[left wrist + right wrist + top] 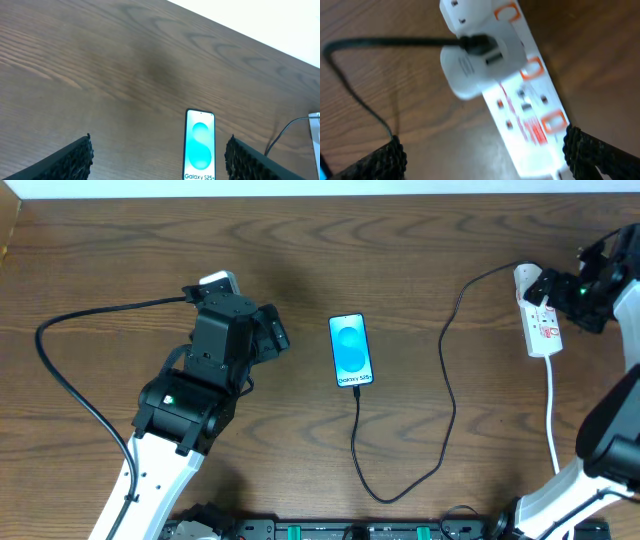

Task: Plug charger to phone and switch on socket
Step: 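Move the right gripper onto the power strip's orange switch, then press the orange switch down with the right gripper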

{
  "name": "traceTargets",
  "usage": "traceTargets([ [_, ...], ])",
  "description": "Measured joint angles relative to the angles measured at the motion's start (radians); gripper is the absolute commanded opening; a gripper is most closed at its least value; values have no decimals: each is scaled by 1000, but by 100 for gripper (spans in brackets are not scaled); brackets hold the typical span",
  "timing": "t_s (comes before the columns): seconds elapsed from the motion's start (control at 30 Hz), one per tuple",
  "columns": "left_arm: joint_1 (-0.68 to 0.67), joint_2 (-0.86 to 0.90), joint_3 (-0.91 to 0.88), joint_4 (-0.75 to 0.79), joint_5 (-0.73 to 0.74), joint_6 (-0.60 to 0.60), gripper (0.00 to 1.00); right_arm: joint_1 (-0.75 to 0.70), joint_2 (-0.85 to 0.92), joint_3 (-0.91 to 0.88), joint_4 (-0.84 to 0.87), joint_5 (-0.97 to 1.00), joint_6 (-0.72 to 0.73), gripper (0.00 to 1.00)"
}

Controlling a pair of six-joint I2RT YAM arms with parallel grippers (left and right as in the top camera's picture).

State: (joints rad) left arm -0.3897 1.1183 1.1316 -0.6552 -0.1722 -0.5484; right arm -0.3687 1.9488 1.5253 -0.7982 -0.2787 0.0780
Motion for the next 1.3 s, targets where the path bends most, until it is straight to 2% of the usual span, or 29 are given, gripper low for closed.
traceTargets([
  [0.33, 0, 0, 0, 0, 0, 0, 84, 0, 127, 0, 153, -92, -97, 99],
  [0.7, 0, 0, 0, 0, 0, 0, 84, 0, 146, 1, 193, -112, -163, 99],
  [1.3, 0, 0, 0, 0, 0, 0, 84, 3, 150, 1, 187, -114, -113, 99],
])
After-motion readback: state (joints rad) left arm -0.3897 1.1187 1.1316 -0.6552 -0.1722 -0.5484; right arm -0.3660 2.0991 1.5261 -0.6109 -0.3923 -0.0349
